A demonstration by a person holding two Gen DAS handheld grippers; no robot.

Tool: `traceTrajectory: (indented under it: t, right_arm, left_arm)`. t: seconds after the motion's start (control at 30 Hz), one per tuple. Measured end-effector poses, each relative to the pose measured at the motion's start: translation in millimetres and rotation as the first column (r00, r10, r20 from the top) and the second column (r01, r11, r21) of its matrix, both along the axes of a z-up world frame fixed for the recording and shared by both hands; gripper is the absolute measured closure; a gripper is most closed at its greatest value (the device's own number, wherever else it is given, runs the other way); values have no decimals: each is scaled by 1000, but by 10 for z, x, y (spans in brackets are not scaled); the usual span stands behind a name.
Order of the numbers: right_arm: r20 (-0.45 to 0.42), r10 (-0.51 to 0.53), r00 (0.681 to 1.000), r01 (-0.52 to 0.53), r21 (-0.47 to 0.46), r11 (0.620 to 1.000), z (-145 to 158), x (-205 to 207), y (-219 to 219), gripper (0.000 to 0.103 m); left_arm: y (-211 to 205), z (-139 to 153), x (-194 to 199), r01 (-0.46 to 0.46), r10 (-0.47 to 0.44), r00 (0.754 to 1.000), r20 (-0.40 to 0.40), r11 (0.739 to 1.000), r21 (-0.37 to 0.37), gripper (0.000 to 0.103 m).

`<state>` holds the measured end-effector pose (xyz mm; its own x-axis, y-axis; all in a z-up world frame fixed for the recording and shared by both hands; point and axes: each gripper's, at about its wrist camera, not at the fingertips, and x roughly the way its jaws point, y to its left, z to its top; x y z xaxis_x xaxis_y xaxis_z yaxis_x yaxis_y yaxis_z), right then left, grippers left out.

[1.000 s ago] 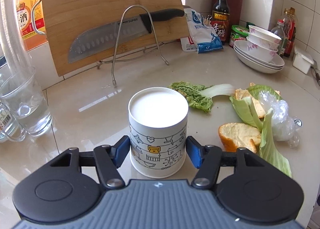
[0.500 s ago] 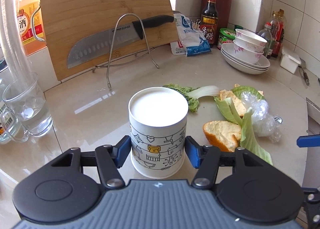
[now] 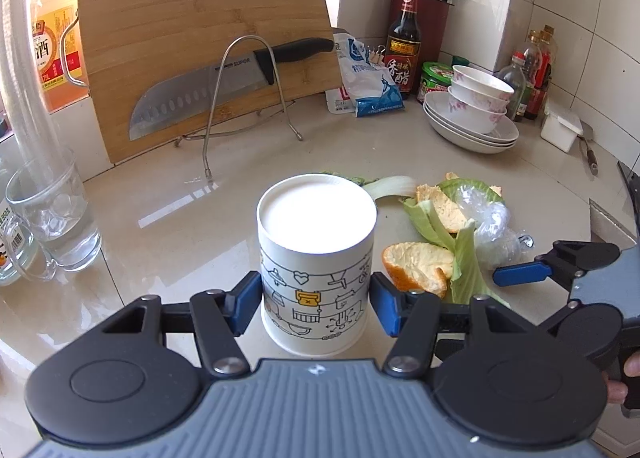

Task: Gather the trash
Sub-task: 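Lift the paper cup with the left tool while the right tool grasps the cabbage leaf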

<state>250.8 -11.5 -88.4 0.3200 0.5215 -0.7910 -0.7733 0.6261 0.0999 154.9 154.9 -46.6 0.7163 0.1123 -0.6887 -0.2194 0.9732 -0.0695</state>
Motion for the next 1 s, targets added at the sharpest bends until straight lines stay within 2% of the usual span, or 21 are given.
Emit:
traceTrajectory:
  t: [0.23,0.5,0.7,1.0]
  right_arm:
    - [-1,12,1000,-12,-2,1000,-72,78,60,3]
    - [24,8,1000,-8,-14,1000,-7,70,-8,38]
    - [49,-10,999,11,-20,1000,46,33,-50,51]
    - [76,-26,997,26,-4,1000,179,-54,-134,57]
  left_arm:
    - [-39,-14,22,21,-21,1000,-18,1000,-14,45]
    - [-80,8,35,60,-60,998,-27,998,-11,45]
    - [-102,43,20,93,-93,995,-29,996,-3,45]
    - [-152,75,7,131,-131,991,-27,991,3,45]
